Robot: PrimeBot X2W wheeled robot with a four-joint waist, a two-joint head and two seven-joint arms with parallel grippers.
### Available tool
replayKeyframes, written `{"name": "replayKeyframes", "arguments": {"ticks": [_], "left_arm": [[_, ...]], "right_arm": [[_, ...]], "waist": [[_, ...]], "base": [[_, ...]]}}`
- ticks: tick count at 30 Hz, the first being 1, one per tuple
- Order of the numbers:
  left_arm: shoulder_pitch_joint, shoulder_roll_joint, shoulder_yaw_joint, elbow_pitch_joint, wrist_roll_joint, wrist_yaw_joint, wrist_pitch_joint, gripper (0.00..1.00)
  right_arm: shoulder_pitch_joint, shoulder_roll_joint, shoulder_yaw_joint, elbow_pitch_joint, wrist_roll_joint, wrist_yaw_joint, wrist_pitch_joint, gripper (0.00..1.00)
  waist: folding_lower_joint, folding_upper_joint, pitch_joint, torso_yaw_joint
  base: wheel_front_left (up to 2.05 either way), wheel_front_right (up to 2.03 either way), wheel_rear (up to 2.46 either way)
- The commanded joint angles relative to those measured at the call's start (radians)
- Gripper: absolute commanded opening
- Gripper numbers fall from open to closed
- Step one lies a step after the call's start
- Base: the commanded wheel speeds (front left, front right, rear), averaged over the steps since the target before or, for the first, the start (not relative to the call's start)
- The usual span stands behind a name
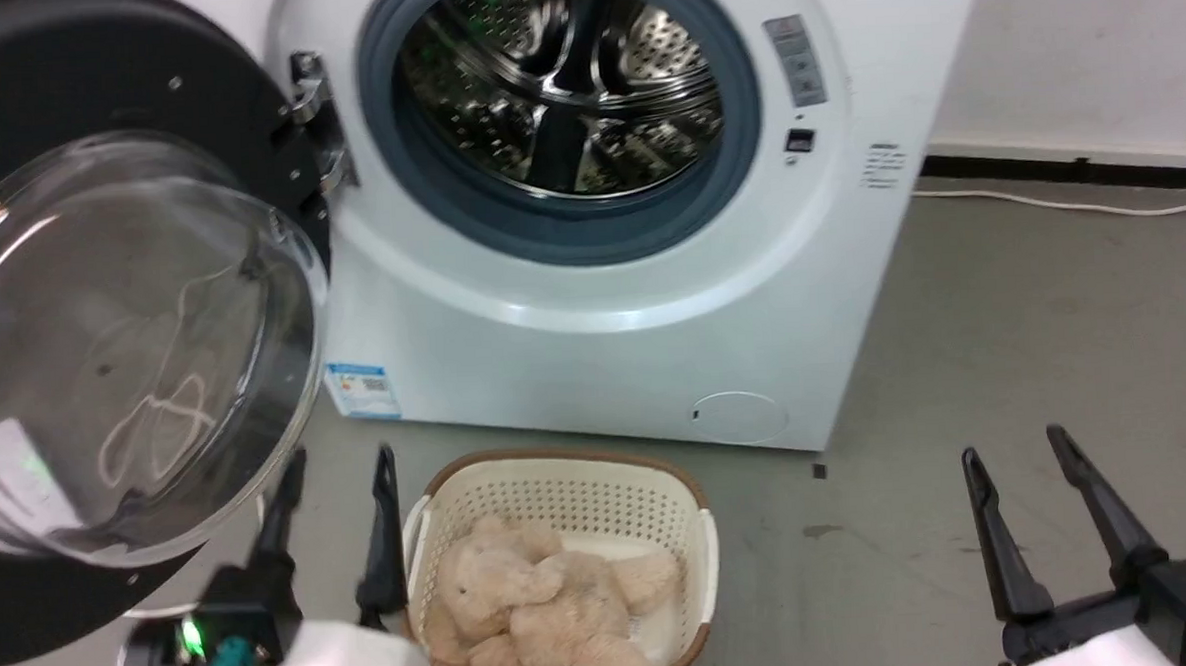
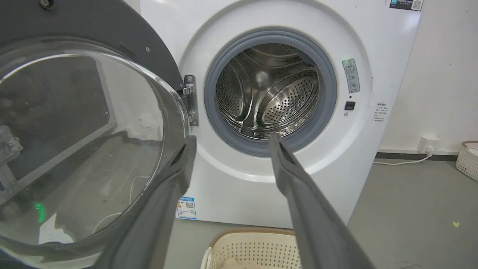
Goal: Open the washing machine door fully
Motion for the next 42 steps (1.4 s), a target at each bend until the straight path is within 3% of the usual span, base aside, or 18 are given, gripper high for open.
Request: {"name": "replayKeyframes", "arguments": {"ticks": [1, 16, 31, 32, 42], "left_arm": [[0.033, -0.007, -0.009, 0.004, 0.006, 0.009, -0.009, 1.0], [0.116, -0.048, -0.066, 0.076, 0.012, 0.031, -0.034, 1.0], [0.109, -0.037, -0.076, 0.108, 0.021, 0.036, -0.047, 1.0], [0.104, -0.042, -0.073, 0.106, 0.015, 0.032, -0.039, 0.0], [0.1, -0.052, -0.055, 0.103, 0.029, 0.019, -0.025, 0.0]], "right_arm": [[0.02, 0.009, 0.001, 0.005, 0.002, -0.001, 0.0, 1.0], [0.051, 0.024, -0.003, 0.07, 0.026, -0.001, -0.018, 1.0], [0.048, 0.025, 0.004, 0.101, 0.056, -0.001, -0.024, 1.0], [0.04, 0.02, 0.004, 0.098, 0.05, 0.0, -0.019, 0.0], [0.033, 0.02, 0.007, 0.098, 0.047, 0.0, -0.004, 0.0]], "waist": [[0.0002, 0.0, -0.012, -0.024], [0.0002, 0.0, -0.02, -0.065], [0.0002, 0.0, -0.022, -0.06], [0.0003, 0.0, -0.022, -0.06], [0.0002, 0.0, -0.02, -0.061]], "base": [[0.0, 0.0, 0.0], [0.0, 0.0, 0.0], [0.0, 0.0, 0.0], [0.0, 0.0, 0.0], [0.0, 0.0, 0.0]]}}
